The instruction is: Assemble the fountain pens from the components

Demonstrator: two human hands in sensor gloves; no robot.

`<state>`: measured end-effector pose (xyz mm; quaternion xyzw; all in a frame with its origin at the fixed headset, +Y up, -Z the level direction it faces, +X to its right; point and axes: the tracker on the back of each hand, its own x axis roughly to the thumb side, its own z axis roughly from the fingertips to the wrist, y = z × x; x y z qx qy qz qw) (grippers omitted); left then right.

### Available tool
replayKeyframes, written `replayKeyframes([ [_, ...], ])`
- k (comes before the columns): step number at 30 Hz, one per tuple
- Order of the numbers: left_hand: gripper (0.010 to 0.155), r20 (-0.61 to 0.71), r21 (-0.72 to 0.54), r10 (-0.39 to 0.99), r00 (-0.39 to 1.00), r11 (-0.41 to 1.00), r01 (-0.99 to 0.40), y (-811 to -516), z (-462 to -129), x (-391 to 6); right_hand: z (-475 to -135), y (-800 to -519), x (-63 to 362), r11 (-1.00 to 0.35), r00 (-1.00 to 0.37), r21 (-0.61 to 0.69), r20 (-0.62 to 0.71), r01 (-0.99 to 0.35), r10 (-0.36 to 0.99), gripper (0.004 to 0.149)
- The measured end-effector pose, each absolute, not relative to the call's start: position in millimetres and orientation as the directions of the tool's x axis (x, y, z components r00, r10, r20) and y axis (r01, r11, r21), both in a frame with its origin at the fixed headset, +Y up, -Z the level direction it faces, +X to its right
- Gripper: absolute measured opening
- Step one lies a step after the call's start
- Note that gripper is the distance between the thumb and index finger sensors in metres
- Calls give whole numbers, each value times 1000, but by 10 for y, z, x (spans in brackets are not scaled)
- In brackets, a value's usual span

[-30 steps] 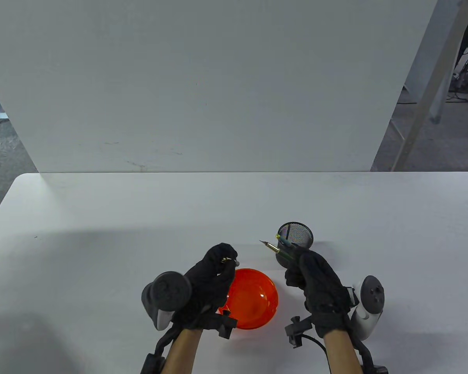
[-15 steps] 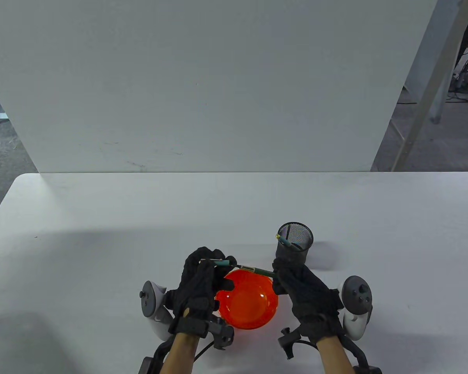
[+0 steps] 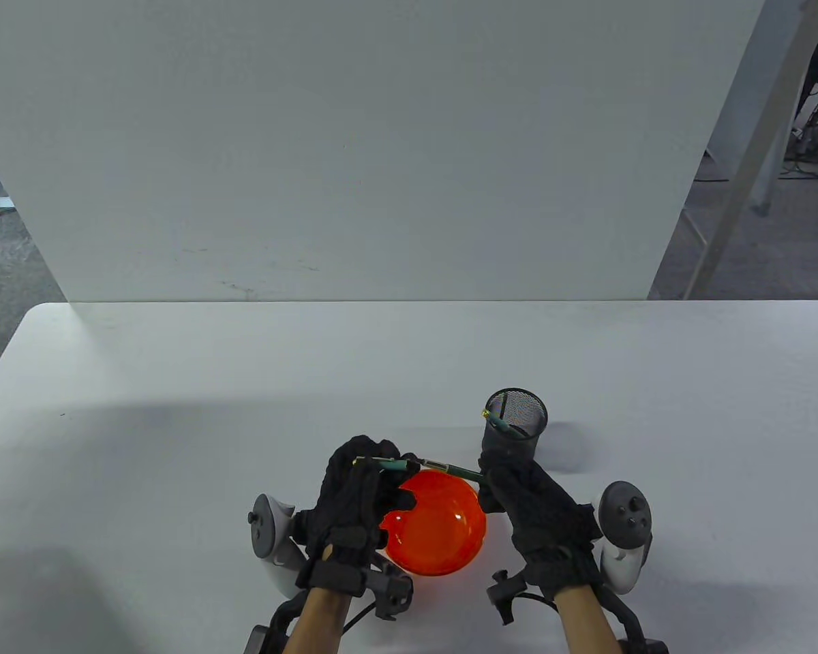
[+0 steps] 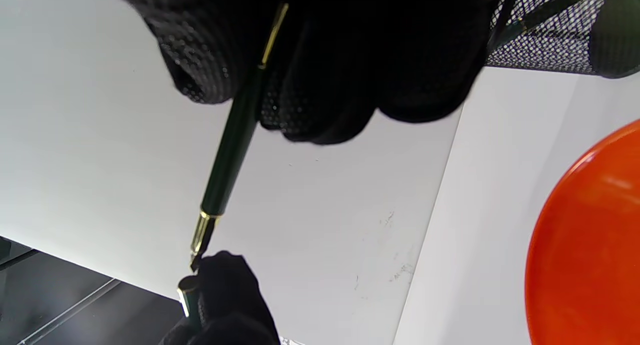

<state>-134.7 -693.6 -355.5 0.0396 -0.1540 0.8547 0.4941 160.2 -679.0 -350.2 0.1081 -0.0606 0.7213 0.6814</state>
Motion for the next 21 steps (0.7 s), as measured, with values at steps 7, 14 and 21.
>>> replayKeyframes([
  [7,51,203,-216,808,-554,-515,-830,-6959,-3557,-1367,-3502,-6790,1593,-73,-56,64,242,-995,969,41],
  [14,51,232,-210,839,-492,-450,-868,-6954,-3561,-1378,-3500,-6787,1588,-94,-76,60,245,-994,966,41],
  [21,49,243,-196,860,-449,-410,-891,-6976,-3558,-1372,-3501,-6787,1586,-118,-100,55,256,-992,961,41],
])
